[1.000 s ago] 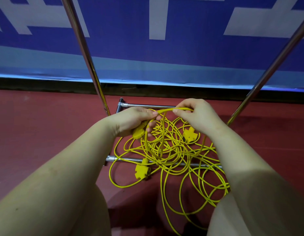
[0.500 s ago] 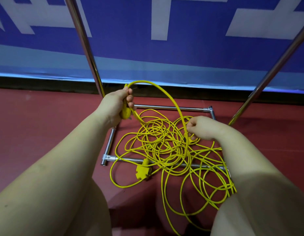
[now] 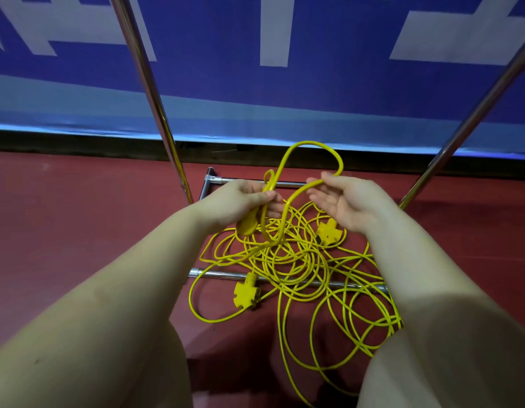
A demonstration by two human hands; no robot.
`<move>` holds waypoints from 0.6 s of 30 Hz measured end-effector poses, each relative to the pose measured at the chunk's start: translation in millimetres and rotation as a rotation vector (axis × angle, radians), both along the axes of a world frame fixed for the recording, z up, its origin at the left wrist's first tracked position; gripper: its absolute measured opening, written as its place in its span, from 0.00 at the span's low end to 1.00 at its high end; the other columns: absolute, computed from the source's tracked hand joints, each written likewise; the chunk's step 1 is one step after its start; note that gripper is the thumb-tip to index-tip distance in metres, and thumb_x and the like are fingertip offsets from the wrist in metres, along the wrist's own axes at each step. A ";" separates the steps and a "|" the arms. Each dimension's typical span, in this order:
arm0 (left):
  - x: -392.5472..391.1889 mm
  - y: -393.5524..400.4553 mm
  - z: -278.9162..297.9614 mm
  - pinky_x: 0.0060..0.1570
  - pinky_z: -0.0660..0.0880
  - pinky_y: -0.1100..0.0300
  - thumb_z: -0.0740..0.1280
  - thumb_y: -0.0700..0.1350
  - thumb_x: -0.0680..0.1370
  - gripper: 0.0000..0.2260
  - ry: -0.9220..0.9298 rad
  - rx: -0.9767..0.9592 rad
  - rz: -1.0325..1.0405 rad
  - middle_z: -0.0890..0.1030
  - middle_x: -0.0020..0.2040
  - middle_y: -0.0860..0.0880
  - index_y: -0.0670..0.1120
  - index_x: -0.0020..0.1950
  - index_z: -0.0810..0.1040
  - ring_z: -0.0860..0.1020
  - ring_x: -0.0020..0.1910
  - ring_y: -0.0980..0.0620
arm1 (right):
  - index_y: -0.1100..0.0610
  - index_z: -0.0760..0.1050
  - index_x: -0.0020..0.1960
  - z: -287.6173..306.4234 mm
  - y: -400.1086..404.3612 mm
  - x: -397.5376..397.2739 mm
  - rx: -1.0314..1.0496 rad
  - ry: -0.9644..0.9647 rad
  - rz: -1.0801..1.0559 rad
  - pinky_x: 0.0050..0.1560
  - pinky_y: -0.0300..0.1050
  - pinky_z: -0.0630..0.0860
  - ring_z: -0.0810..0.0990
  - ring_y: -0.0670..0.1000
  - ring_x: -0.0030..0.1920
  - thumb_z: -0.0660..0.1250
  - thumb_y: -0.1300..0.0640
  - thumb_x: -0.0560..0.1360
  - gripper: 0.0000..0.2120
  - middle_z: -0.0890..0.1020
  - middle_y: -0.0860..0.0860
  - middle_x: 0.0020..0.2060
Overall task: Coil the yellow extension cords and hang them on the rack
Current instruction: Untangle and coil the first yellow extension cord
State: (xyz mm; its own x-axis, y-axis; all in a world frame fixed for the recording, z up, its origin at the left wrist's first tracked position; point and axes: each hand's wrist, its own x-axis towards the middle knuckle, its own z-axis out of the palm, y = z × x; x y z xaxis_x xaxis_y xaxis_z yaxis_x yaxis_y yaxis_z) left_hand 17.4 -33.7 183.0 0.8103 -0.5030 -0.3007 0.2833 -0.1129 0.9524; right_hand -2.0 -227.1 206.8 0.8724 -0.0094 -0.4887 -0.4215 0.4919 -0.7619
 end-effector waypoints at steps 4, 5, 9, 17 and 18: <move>-8.7 -5.9 3.0 0.29 0.74 0.67 0.61 0.42 0.80 0.09 -0.131 0.151 -0.099 0.82 0.34 0.51 0.43 0.43 0.78 0.79 0.29 0.57 | 0.63 0.70 0.43 -4.9 -2.1 2.7 0.184 0.040 -0.135 0.27 0.38 0.79 0.83 0.51 0.27 0.59 0.65 0.79 0.06 0.82 0.55 0.26; -9.9 -7.4 3.2 0.30 0.75 0.66 0.62 0.42 0.80 0.09 -0.121 0.138 -0.108 0.82 0.35 0.50 0.44 0.43 0.78 0.79 0.30 0.56 | 0.63 0.71 0.43 -6.5 -2.4 3.2 0.195 0.041 -0.155 0.28 0.38 0.79 0.83 0.52 0.27 0.59 0.66 0.79 0.06 0.82 0.56 0.26; -10.6 -13.4 3.1 0.40 0.79 0.56 0.62 0.40 0.80 0.06 -0.062 0.056 -0.088 0.84 0.44 0.46 0.45 0.46 0.79 0.80 0.37 0.51 | 0.63 0.71 0.44 -7.3 -1.5 5.5 0.166 0.020 -0.226 0.29 0.39 0.80 0.83 0.50 0.27 0.61 0.64 0.78 0.05 0.82 0.57 0.31; -0.6 -11.3 11.1 0.27 0.77 0.63 0.57 0.39 0.82 0.08 0.070 -0.266 0.292 0.84 0.34 0.49 0.42 0.46 0.74 0.81 0.28 0.55 | 0.49 0.73 0.39 -21.6 21.7 -17.0 -1.023 -0.287 0.669 0.39 0.36 0.70 0.75 0.39 0.33 0.72 0.52 0.71 0.08 0.78 0.45 0.34; 0.7 -9.6 11.5 0.28 0.77 0.63 0.57 0.39 0.82 0.08 0.087 -0.290 0.318 0.84 0.34 0.49 0.42 0.46 0.74 0.81 0.28 0.55 | 0.49 0.71 0.38 -25.1 24.1 -16.9 -1.059 -0.325 0.668 0.35 0.34 0.68 0.73 0.38 0.29 0.72 0.55 0.72 0.10 0.77 0.45 0.31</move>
State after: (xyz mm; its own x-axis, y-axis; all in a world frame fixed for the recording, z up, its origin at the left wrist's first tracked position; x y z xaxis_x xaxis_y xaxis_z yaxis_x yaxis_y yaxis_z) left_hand 18.1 -43.3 194.4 0.9162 -0.3066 -0.2579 0.3416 0.2612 0.9028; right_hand -18.9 -203.0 181.7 0.9348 0.2216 -0.2775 -0.0736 -0.6435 -0.7619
